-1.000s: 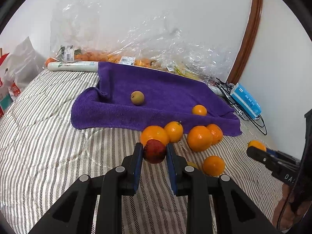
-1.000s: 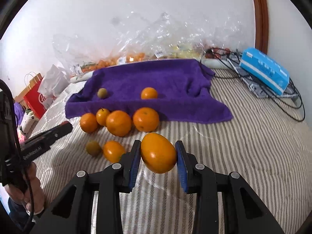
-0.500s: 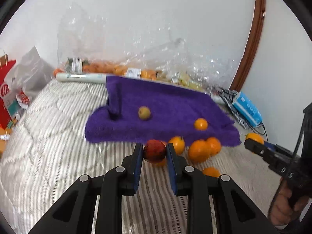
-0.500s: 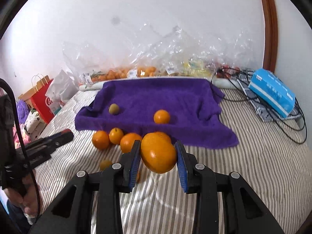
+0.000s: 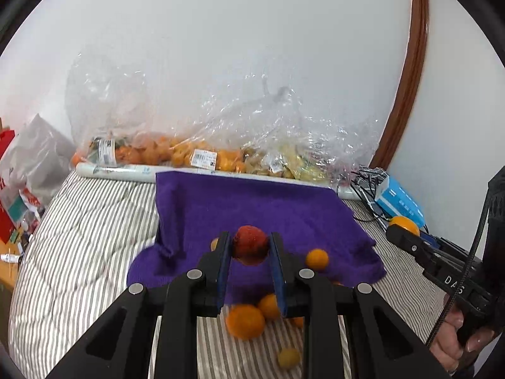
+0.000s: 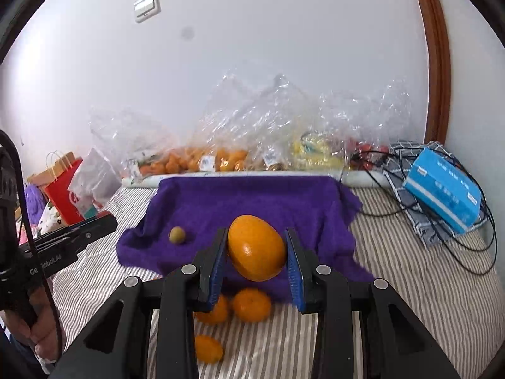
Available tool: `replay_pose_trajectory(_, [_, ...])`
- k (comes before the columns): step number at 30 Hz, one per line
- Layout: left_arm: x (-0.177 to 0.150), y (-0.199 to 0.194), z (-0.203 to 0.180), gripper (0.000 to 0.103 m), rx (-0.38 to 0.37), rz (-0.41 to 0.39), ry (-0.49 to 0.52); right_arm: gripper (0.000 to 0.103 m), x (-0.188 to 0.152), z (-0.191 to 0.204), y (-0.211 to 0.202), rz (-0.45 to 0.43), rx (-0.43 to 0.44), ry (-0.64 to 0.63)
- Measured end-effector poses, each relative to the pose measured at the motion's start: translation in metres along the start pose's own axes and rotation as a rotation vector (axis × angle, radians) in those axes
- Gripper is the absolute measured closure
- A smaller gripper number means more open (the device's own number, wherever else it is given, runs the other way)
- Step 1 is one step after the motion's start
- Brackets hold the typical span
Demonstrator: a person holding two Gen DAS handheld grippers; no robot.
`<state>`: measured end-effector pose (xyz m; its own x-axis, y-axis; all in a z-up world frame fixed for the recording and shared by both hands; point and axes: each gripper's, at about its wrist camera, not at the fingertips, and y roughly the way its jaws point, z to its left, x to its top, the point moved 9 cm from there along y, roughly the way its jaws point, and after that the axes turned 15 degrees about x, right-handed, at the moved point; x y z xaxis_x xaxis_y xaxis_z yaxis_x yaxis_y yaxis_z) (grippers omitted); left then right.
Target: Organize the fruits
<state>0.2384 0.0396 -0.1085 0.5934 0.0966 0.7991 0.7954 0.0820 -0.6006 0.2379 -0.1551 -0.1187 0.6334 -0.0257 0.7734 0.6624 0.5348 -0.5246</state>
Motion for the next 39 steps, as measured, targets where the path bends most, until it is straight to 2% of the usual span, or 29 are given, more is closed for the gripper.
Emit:
replay_pose_trajectory(9, [0.031,0.044,-0.008,0.08,0.009,0.006,-0.02,0.068,0.035,-0.02,0.027,0.005,-0.033,-0.016])
replay_pose_trajectory(12, [0.033,0.057,-0.005,0.08,0.042,-0.012,-0.012,0.068,0.041,-0.029,0.037,-0.004,-0.04,-0.014])
replay_pose_trajectory(17, [0.015,0.084,0.008,0.08,0.087,0.043,-0.021,0.068,0.025,-0.055,0.057,0.027,-0.005,0.05])
replay_pose_trajectory(20, [0.01,0.089,0.012,0.08,0.089,0.054,-0.035,0.068,0.02,-0.065,0.062,0.033,0.017,0.073])
replay_pose_trajectory(24, [0.004,0.096,0.013,0.08,0.096,0.063,-0.037,0.068,0.014,-0.081,0.066,0.035,-0.022,0.101])
replay_pose_trajectory(28, [-0.003,0.103,0.013,0.08,0.129,0.078,-0.015,0.068,0.0,-0.091,0.08,0.084,-0.047,0.119])
replay_pose_trajectory(32, [-0.006,0.107,0.012,0.08,0.104,0.103,-0.028,0.068,-0.007,-0.094,0.089,0.113,-0.062,0.11])
replay_pose_trajectory(39, [-0.015,0.114,0.014,0.08,0.111,0.131,-0.031,0.068,-0.018,-0.094,0.101,0.156,-0.071,0.107])
